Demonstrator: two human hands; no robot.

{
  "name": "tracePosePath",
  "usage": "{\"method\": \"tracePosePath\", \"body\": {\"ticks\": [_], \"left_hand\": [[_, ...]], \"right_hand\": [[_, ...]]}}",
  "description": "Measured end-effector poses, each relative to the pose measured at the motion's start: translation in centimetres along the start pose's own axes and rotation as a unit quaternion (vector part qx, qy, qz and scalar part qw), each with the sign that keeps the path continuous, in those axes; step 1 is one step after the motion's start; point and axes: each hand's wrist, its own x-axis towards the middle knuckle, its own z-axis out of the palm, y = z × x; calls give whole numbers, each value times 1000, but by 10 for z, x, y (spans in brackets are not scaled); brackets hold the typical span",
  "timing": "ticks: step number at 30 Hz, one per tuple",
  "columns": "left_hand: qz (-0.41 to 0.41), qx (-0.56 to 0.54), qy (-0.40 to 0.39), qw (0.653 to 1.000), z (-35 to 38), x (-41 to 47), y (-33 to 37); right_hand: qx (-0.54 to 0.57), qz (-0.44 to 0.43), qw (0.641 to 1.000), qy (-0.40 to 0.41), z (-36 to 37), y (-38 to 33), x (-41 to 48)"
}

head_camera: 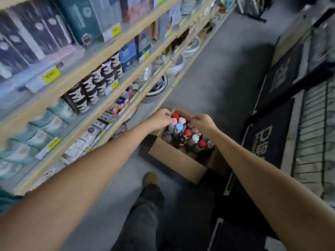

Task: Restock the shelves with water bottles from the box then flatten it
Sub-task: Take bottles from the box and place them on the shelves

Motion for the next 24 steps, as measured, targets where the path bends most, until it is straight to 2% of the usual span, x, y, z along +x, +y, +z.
{"method": "tracePosePath", "body": {"ticks": [7,13,16,24], "left_hand": [[-49,-19,-118,992,45,151,-27],[-132,-32,-168,976,89,240,-79],[-148,-2,-173,974,105,274,-105],[-243,-36,-120,962,218,388,-195]], "right_hand": [[39,134,989,-50,33,69,114],[52,201,974,-90,85,131,180],[25,208,971,-114,99,156,207],[89,250,953,-149,168,260,314]]}}
